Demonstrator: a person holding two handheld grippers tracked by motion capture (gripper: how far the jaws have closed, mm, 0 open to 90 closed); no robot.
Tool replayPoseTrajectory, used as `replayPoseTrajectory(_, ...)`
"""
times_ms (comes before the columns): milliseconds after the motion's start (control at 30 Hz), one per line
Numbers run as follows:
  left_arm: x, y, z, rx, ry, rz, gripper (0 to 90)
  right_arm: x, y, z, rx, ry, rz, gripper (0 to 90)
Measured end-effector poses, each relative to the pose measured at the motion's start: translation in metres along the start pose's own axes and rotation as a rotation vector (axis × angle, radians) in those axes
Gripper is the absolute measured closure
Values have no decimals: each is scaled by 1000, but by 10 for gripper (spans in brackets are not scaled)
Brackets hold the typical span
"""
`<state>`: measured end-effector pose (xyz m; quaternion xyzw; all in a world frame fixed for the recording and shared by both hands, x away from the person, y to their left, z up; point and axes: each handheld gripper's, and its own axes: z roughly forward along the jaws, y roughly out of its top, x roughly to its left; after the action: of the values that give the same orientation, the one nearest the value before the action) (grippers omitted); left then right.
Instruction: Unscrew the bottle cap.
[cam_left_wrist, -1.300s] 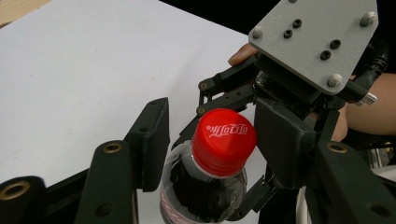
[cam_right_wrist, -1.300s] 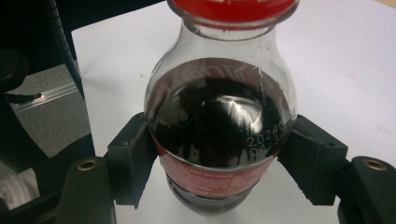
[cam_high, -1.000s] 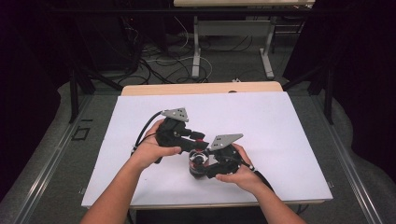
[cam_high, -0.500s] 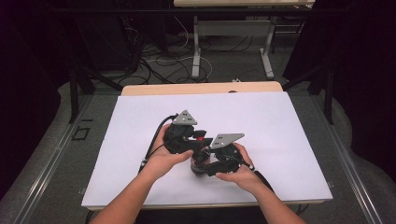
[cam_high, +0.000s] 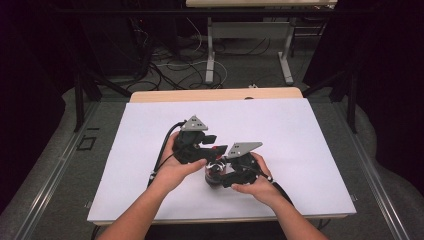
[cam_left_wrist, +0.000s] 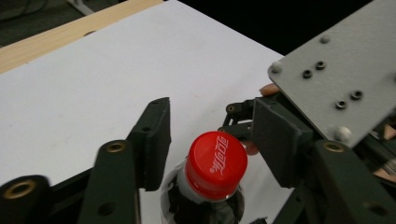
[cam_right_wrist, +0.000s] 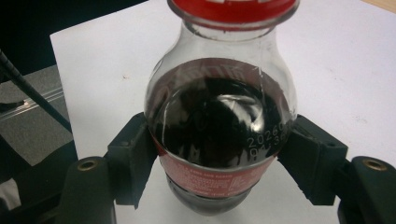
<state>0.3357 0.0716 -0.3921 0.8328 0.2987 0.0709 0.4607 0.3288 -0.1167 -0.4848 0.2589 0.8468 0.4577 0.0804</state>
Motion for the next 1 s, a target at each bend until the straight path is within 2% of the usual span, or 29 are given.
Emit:
replayPoseTrajectory(133, 5, 1, -6, 24, -64, 41, 440, 1, 1, 0, -6, 6, -5, 313)
replayPoseTrajectory(167, 6, 1, -9, 50, -81, 45, 439, 1, 1, 0, -6, 11, -5, 313)
replayPoseTrajectory(200, 6, 0, -8, 36, -80, 54, 439, 1, 1, 0, -8, 13, -9, 313)
replayPoseTrajectory(267, 9, 0, -8, 50, -79, 79, 439, 1, 1, -1, 6, 18, -11, 313)
replayPoseTrajectory(433, 15, -2, -6, 94, -116, 114, 451, 2, 1, 0, -2, 28, -20, 313)
replayPoseTrajectory(467, 15, -3, -5, 97, -111, 112, 453, 3, 1, -1, -1, 33, -16, 313)
replayPoseTrajectory(500, 16, -3, -4, 95, -120, 122, 460, 2, 2, 0, -9, 33, -37, 313)
replayPoseTrajectory(567, 16, -4, -2, 91, -133, 108, 465, 3, 2, -1, 8, 40, -27, 313)
replayPoseTrajectory(600, 17, -3, -1, 87, -134, 115, 465, 3, 2, -1, 10, 39, -28, 313)
replayPoseTrajectory(700, 17, -3, 3, 81, -141, 111, 473, 5, 2, 0, -3, 34, -27, 313)
replayPoseTrajectory(1000, 10, -2, 13, 111, -141, 160, 561, 6, 2, 0, 2, 38, -37, 313)
